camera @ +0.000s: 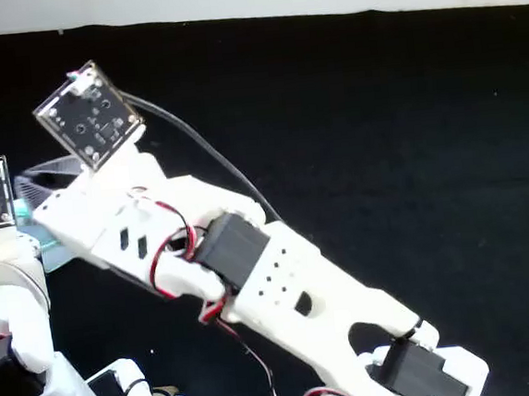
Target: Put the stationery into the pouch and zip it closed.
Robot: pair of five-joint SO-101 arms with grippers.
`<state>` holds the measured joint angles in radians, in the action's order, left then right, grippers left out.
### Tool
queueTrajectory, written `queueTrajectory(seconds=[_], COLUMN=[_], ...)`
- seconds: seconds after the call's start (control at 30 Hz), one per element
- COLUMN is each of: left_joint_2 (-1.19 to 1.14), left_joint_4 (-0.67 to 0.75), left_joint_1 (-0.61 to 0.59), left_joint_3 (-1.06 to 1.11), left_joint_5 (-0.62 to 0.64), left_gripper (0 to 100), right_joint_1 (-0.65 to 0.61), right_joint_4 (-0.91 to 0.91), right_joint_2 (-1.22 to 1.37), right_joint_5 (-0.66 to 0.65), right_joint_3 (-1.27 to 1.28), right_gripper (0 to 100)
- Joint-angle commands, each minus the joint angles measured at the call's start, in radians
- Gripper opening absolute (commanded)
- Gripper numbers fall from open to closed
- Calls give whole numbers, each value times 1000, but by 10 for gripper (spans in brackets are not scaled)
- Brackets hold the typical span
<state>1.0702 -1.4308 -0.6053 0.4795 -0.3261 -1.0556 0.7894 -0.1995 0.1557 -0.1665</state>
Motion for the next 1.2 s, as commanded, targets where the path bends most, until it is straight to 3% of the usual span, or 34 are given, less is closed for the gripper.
queueTrajectory(seconds=[0.0, 0.3, 0.6, 0.73, 0.87, 0.97, 1.03, 1.17], left_joint_2=[-15, -15, -13, -12, -8, -8, -8, -8], left_joint_4=[-3, -3, -3, -3, -3, -3, -3, -2], left_joint_1=[-5, -5, -5, -5, -5, -5, -5, -5], left_joint_3=[4, 4, 4, 4, 4, 4, 4, 4], left_joint_5=[-2, -2, -2, -2, -2, -2, -2, -2], left_gripper=[6, 6, 6, 6, 6, 6, 6, 6], right_joint_1=[39, -22, 24, 145, 343, 464, 516, 536], right_joint_4=[4, 1, 1, 1, 45, 110, 170, 286], right_joint_2=[-44, -44, -68, -162, -262, -315, -340, -383], right_joint_5=[0, -2, -2, -2, -3, -3, -71, -427], right_joint_3=[62, 180, 147, 108, 151, 249, 331, 556], right_gripper=[7, 7, 7, 7, 16, 113, 191, 217])
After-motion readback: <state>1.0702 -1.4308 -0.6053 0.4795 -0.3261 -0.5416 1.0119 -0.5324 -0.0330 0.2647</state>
